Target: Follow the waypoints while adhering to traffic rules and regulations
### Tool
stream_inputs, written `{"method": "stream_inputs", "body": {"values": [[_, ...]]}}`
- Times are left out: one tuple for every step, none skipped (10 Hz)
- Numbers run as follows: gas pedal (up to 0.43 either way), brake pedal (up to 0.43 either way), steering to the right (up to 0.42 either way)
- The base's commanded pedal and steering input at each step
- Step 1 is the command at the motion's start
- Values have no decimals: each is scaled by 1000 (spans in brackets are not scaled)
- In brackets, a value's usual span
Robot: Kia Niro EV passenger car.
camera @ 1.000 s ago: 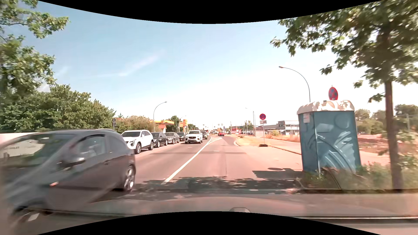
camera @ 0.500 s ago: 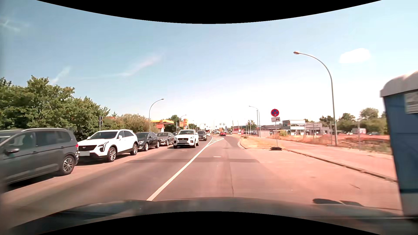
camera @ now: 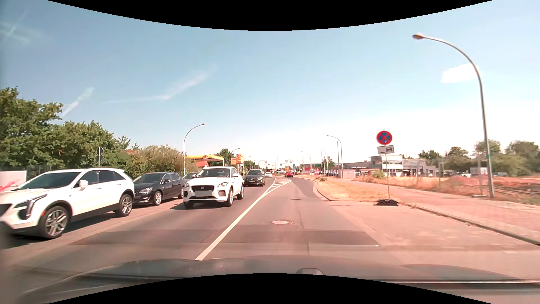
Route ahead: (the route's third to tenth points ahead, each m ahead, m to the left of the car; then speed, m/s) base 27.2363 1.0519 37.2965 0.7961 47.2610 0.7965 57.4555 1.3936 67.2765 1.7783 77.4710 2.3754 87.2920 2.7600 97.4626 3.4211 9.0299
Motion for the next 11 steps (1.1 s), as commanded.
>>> {"method": "stream_inputs", "body": {"values": [[398,0,-1],[350,0,2],[339,0,3],[319,0,5],[311,0,7],[299,0,9],[228,0,13],[228,0,20],[197,0,24],[189,0,28],[169,0,29]]}}
